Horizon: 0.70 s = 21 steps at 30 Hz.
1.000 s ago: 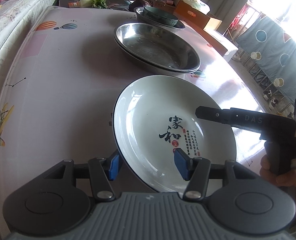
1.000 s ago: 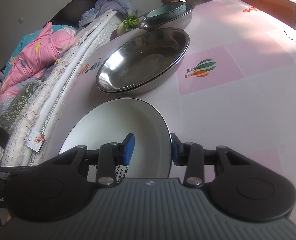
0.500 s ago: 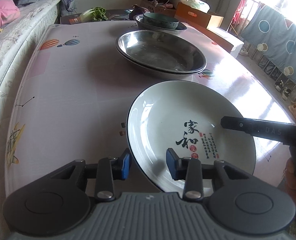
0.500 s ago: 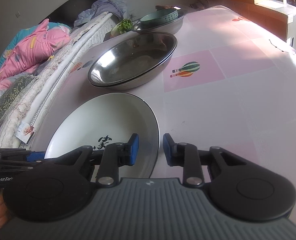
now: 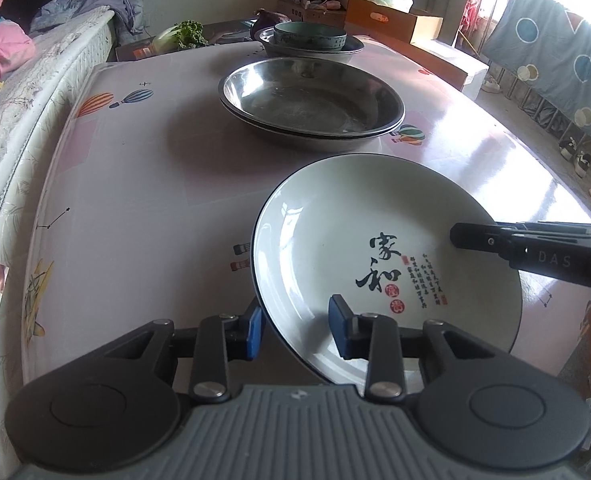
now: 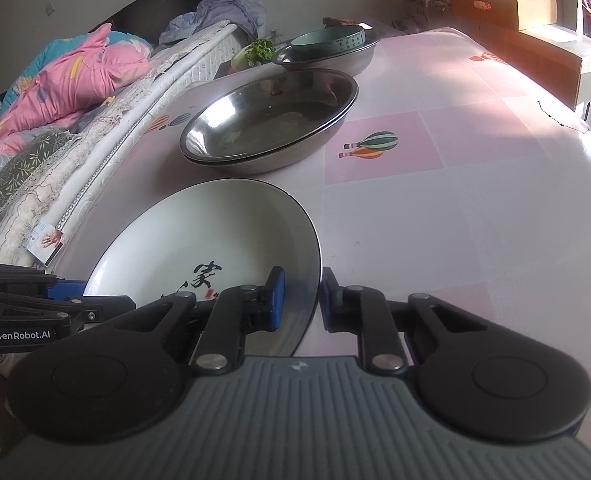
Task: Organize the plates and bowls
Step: 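Carry the white plate toward the nested steel basins with both tools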
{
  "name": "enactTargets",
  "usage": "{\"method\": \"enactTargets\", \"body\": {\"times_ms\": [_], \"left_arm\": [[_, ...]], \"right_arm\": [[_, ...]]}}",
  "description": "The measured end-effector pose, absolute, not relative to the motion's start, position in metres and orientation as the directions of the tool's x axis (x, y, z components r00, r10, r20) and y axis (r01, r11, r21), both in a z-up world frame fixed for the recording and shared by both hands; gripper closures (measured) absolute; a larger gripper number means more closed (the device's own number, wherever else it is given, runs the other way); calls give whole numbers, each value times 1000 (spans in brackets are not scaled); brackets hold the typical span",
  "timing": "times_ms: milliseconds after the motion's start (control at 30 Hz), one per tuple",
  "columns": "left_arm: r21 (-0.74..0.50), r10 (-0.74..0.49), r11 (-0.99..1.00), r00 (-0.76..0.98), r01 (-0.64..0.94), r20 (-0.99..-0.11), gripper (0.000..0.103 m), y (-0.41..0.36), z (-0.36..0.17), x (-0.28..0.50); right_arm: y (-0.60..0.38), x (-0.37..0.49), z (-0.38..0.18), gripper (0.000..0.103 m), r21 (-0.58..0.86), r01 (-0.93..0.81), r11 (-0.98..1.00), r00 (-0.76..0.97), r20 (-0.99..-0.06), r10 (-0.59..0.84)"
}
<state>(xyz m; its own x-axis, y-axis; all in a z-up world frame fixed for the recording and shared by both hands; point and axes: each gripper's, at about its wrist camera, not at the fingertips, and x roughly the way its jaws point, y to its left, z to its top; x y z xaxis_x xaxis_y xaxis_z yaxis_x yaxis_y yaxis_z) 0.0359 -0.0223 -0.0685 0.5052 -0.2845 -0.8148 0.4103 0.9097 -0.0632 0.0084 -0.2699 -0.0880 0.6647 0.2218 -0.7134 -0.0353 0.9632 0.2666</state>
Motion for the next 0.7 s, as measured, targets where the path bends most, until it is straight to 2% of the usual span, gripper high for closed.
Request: {"method": "enactTargets", "body": {"times_ms": [367,700], "left_arm": [[-45,-268,910,501,413,-823,49,-34,-70,42],[-40,-248,922,504,386,-827,49,-36,-68,43]], "right_arm": [[-255,2,-91,75,212,-51,976,683,-705,189],[-251,1,-89,75,182,-46,982,685,-710,163]]}}
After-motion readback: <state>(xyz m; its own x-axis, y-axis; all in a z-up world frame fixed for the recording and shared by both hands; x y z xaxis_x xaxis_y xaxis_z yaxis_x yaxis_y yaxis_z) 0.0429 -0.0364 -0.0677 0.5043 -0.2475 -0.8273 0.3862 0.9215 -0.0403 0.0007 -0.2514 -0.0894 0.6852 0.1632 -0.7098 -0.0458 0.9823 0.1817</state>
